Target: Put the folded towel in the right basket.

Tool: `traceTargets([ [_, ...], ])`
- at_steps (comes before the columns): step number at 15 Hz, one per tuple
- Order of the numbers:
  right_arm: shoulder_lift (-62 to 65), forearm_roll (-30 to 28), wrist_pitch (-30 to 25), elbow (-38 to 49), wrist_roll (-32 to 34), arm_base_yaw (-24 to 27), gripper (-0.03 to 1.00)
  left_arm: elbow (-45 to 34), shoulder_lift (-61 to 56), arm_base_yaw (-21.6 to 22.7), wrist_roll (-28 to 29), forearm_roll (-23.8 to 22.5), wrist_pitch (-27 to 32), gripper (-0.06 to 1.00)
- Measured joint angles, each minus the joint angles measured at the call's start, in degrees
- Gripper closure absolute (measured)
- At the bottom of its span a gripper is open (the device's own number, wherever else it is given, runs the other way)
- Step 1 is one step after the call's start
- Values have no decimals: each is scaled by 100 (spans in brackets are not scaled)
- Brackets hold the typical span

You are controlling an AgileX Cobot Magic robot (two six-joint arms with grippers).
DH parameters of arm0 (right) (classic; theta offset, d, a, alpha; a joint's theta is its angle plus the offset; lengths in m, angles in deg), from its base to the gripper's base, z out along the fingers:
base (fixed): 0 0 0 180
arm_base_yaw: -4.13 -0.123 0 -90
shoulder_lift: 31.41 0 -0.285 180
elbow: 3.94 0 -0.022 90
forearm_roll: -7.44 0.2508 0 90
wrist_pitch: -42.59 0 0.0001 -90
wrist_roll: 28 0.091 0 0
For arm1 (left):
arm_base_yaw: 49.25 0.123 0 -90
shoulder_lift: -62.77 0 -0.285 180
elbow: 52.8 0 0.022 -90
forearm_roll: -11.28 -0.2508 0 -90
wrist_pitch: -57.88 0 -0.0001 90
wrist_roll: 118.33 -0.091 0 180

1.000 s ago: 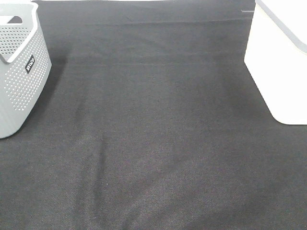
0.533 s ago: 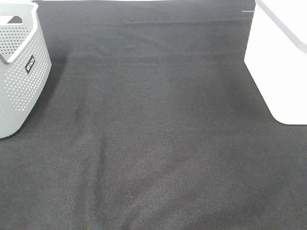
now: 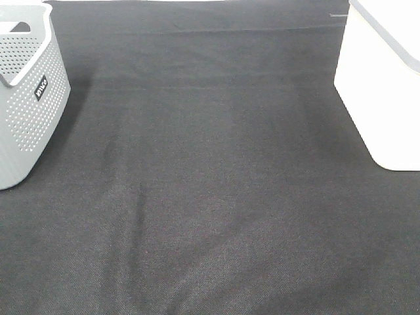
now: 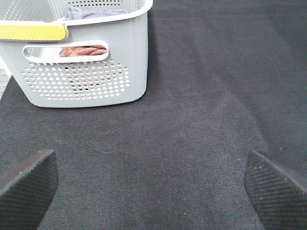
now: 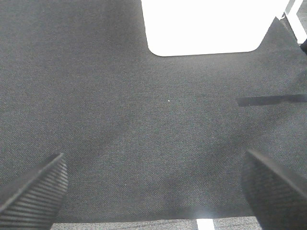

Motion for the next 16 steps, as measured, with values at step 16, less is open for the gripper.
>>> traceTargets([
  [16, 0, 0, 0, 0, 0, 0, 2, 0, 0, 0, 0, 11, 0, -3],
])
